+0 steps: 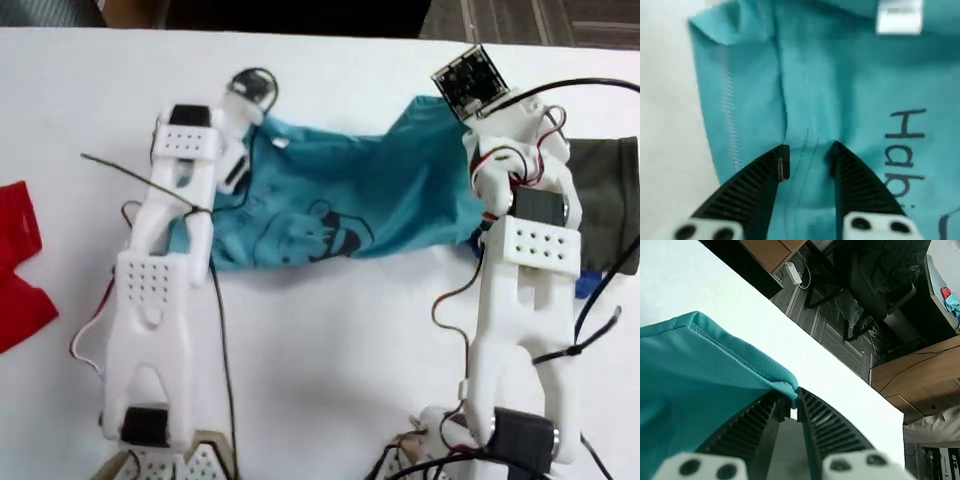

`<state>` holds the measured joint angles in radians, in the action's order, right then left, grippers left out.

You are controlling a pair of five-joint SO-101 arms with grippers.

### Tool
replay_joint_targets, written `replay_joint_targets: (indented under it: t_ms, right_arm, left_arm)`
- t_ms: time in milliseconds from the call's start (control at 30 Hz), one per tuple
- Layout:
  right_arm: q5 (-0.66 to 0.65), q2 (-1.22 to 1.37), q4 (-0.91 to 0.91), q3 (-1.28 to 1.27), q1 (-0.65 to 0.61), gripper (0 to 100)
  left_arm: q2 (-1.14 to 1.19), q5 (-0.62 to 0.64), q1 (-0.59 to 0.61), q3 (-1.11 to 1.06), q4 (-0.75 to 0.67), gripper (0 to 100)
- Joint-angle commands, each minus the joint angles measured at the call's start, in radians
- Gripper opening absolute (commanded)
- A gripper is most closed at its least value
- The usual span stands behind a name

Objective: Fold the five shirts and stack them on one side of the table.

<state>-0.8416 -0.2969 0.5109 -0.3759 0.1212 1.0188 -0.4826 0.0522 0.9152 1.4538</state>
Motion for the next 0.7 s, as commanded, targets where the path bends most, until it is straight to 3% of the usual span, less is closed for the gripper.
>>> replay_joint_targets:
  t_ms: [0, 67, 167, 333, 533, 667]
  right_arm:
    - [-0.006, -0.013, -0.005, 0.012, 0.004, 2.1]
    - [-0.006, -0.013, -0.005, 0.012, 0.005, 2.1]
    - [-0.006, -0.013, -0.005, 0.012, 0.008, 2.1]
    - [-0.006, -0.013, 0.018, 0.012, 0.010, 2.1]
    - [-0.008, -0.038, 0.104, 0.008, 0.012, 2.1]
    - [-0.008, -0.094, 0.147, 0.008, 0.002, 2.1]
  left_arm:
    - [-0.003, -0.075, -0.005, -0.027, 0.146, 11]
    - [-0.011, -0.084, -0.003, -0.027, 0.222, 3]
    - [-0.014, -0.086, -0.008, -0.028, 0.327, 3]
    - [-0.063, -0.083, -0.009, -0.120, 0.334, 3]
    - [-0.413, -0.126, -0.058, -0.547, 0.322, 3]
    - [-0.741, -0.137, -0.040, -0.897, 0.183, 3]
